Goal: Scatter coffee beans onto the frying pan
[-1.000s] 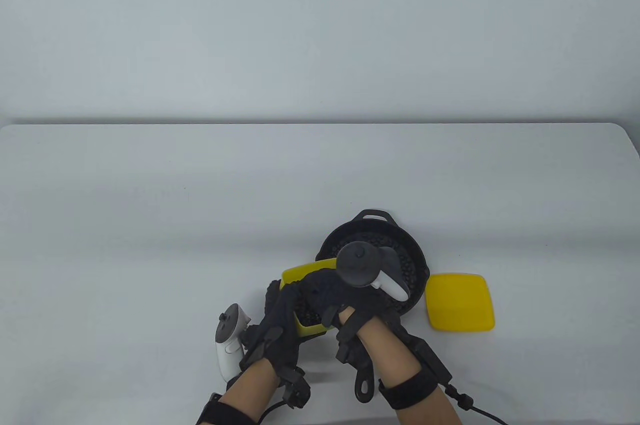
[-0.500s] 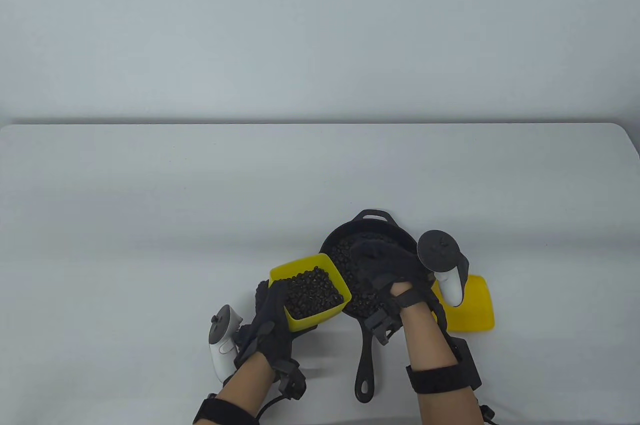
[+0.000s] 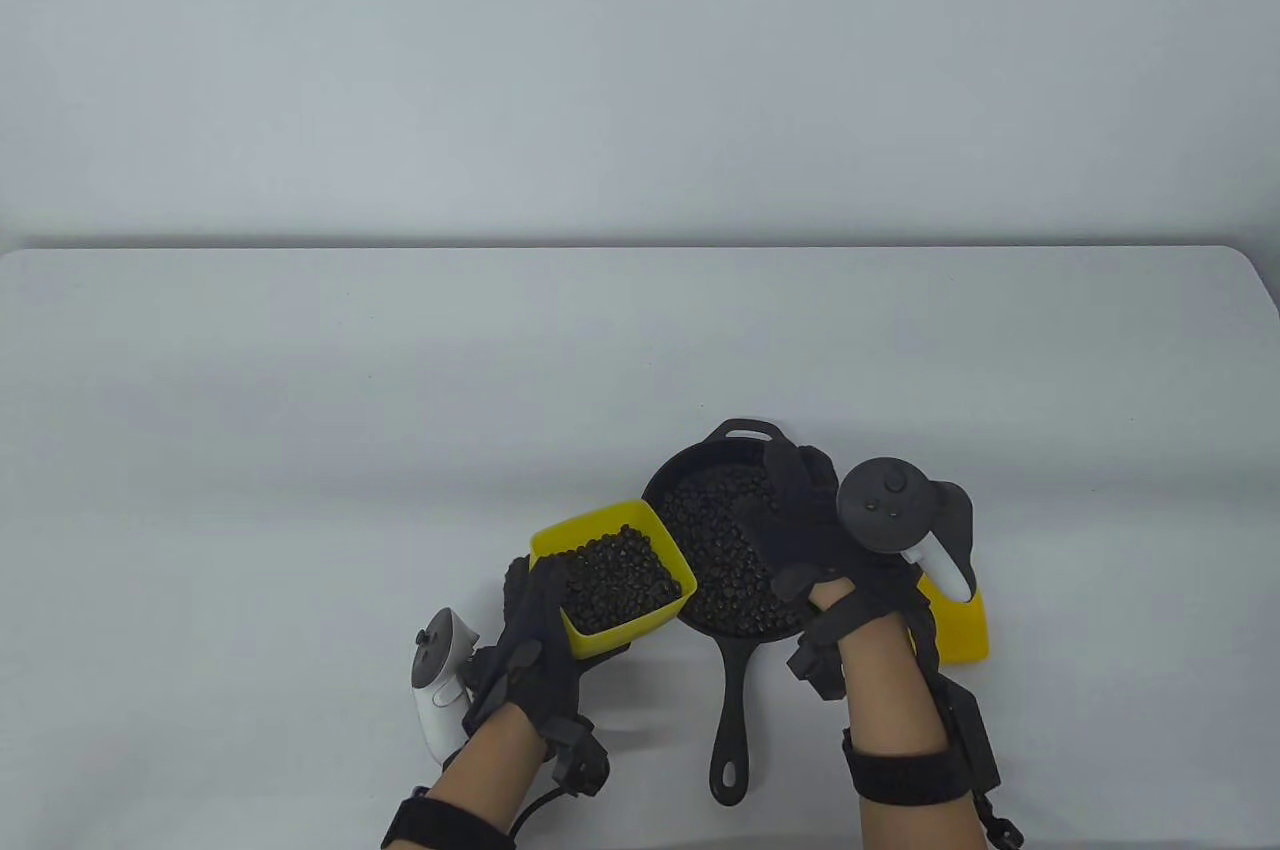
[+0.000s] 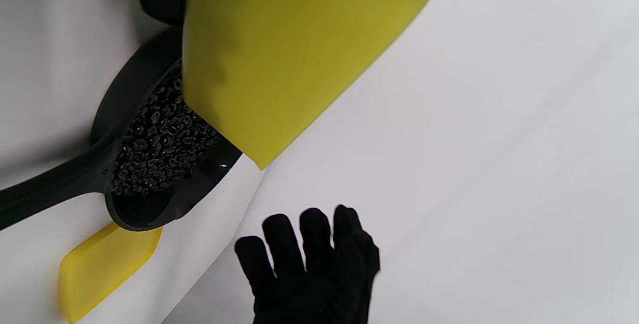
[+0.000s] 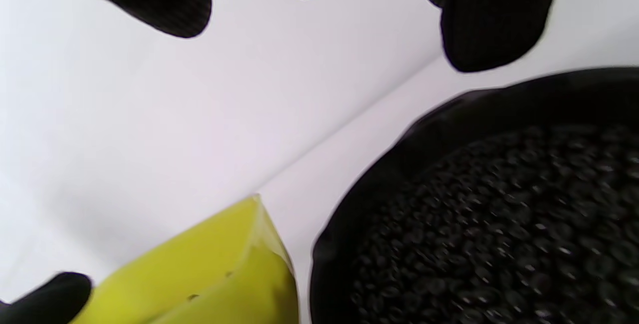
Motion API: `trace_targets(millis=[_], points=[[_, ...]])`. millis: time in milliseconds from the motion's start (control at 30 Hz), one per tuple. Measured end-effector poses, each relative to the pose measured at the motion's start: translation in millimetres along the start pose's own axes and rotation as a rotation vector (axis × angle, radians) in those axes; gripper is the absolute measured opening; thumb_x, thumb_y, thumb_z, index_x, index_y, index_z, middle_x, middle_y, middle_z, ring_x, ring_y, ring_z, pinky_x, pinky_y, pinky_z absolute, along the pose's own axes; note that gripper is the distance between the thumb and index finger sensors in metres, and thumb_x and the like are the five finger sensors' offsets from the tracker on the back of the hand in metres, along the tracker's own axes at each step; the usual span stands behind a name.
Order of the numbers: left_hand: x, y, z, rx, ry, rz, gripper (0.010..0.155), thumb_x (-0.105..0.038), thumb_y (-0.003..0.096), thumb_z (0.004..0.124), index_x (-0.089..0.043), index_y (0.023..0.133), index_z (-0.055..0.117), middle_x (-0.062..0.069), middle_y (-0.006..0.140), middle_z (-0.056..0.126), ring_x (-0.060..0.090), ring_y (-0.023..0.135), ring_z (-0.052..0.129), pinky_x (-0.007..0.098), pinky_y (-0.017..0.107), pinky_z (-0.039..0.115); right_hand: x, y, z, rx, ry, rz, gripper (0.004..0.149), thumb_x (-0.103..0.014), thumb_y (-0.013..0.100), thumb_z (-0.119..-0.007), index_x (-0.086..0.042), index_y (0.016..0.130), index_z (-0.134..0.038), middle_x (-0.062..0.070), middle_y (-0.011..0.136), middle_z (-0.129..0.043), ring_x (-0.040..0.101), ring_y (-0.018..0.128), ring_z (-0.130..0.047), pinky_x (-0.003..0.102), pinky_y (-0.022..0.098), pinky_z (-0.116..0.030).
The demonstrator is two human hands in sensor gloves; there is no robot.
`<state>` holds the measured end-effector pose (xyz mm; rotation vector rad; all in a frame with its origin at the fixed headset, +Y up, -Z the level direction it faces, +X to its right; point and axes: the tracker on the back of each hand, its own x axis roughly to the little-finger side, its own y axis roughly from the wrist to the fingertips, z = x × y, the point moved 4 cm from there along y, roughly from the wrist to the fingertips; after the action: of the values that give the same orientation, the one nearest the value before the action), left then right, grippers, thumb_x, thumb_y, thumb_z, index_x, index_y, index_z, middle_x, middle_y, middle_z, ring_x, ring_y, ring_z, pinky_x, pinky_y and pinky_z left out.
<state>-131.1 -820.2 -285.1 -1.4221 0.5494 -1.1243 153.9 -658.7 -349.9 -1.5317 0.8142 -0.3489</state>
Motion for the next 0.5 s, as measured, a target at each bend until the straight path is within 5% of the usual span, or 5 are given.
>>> trace_targets(millis=[100,200,267,367,500], points=[[1,-1,0,0.012,0.04,-0.008,0.094,-0.072,0.0588,0.055,-0.021,0.099,-0.013,0.02,0.105,0.034,0.045,0.092,0.067,0.046,0.067,0.072,-22,-13,10,0.086,-0.141,0.029,0.078,-0.049,0.063,-0.07,0.001,0.113,-0.035,0.039,0.106,-0.03,0.069,0.085,-0.045,0.06,0.05,-0.07],[-1,-2,2,0.024,0.053,0.002,0.094,-0.072,0.0589,0.055,-0.021,0.099,-0.013,0.021,0.105,0.034,0.045,0.091,0.067,0.047,0.067,0.072,-33,-13,11,0.059,-0.566,0.078,0.084,-0.054,0.059,-0.073,-0.011,0.116,-0.028,0.026,0.115,-0.026,0.06,0.1,-0.039,0.064,0.067,-0.055],[-4,-2,4,0.03,0.053,0.017,0.094,-0.072,0.0589,0.055,-0.021,0.099,-0.013,0.021,0.105,0.034,0.045,0.091,0.067,0.047,0.067,0.072,-25,-8,4,-0.087,-0.897,0.148,0.092,-0.056,0.054,-0.077,-0.017,0.115,-0.02,0.018,0.117,-0.016,0.052,0.107,-0.023,0.064,0.074,-0.04],[-9,-5,10,0.056,0.054,0.039,0.094,-0.072,0.0588,0.055,-0.021,0.099,-0.013,0.021,0.105,0.034,0.045,0.091,0.067,0.047,0.067,0.072,13,-7,-14,-0.327,-1.339,0.144,0.101,-0.06,0.045,-0.08,-0.016,0.112,-0.019,0.016,0.116,-0.014,0.044,0.11,-0.02,0.06,0.077,-0.036],[-16,-7,16,0.085,0.042,0.06,0.094,-0.072,0.0588,0.054,-0.021,0.099,-0.013,0.021,0.105,0.035,0.045,0.091,0.067,0.047,0.067,0.072,73,-7,-26,-0.634,-1.492,-0.044,0.116,-0.069,0.036,-0.08,-0.012,0.108,-0.009,0.018,0.112,-0.007,0.045,0.107,-0.014,0.057,0.077,-0.03]])
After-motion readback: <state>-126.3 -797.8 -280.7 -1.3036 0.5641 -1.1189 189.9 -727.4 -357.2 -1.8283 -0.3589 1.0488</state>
